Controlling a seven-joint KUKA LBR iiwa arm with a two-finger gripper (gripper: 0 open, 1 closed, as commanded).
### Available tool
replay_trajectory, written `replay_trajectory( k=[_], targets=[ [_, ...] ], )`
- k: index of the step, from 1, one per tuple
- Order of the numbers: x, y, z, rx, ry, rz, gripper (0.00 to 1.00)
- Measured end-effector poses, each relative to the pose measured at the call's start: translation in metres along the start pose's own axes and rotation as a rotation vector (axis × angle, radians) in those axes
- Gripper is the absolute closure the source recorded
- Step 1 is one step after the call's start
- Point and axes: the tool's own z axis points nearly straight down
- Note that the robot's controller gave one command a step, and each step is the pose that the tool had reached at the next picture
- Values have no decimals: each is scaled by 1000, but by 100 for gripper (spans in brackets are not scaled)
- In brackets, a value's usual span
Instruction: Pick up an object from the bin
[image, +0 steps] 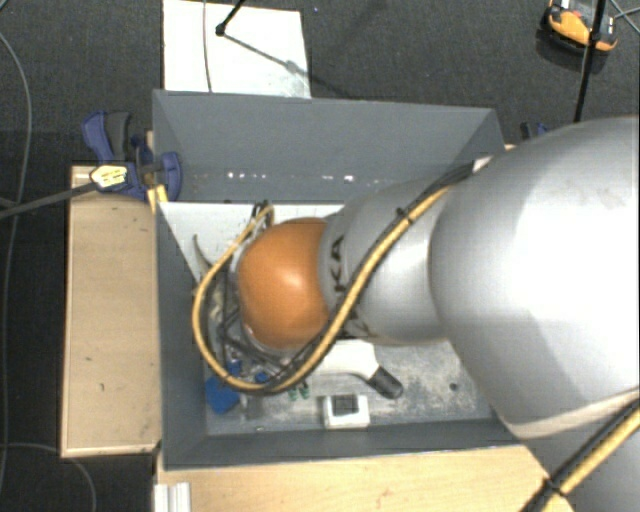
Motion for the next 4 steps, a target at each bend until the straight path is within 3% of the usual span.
replay_trajectory(
  k=[1, 2, 3, 4],
  targets=[
    [-13, 3, 2, 5, 8, -42, 100],
    [-12, 2, -48, 0, 7, -16, 100],
    [-18, 5, -63, 0, -10, -13, 100],
    [-11, -6, -93, 2, 13, -14, 100]
  ],
)
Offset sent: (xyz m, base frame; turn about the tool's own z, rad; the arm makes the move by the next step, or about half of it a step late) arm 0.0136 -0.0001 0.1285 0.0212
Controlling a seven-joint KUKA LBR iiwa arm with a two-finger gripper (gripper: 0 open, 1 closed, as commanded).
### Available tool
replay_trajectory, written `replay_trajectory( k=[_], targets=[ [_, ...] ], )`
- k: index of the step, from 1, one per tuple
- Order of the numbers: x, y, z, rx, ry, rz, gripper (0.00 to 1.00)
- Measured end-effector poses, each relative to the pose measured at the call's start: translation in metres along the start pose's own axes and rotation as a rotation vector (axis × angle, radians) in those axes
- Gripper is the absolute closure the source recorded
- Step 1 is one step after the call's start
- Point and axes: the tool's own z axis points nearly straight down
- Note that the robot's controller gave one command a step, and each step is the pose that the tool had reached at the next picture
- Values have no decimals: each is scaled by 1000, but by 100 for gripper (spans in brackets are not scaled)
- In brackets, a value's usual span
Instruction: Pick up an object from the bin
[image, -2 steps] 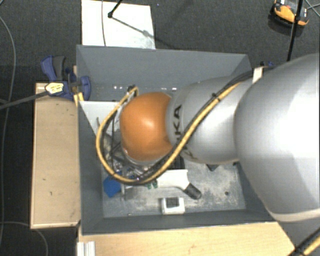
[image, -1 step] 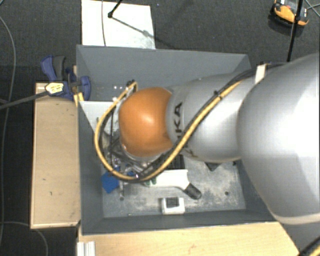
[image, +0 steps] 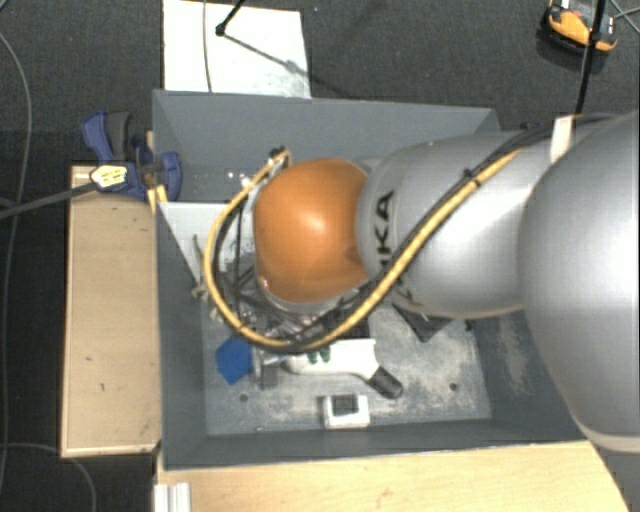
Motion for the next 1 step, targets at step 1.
replay_trajectory(
  k=[1],
  targets=[
    [-4, 5, -69, -1, -17, 0, 100]
  ],
)
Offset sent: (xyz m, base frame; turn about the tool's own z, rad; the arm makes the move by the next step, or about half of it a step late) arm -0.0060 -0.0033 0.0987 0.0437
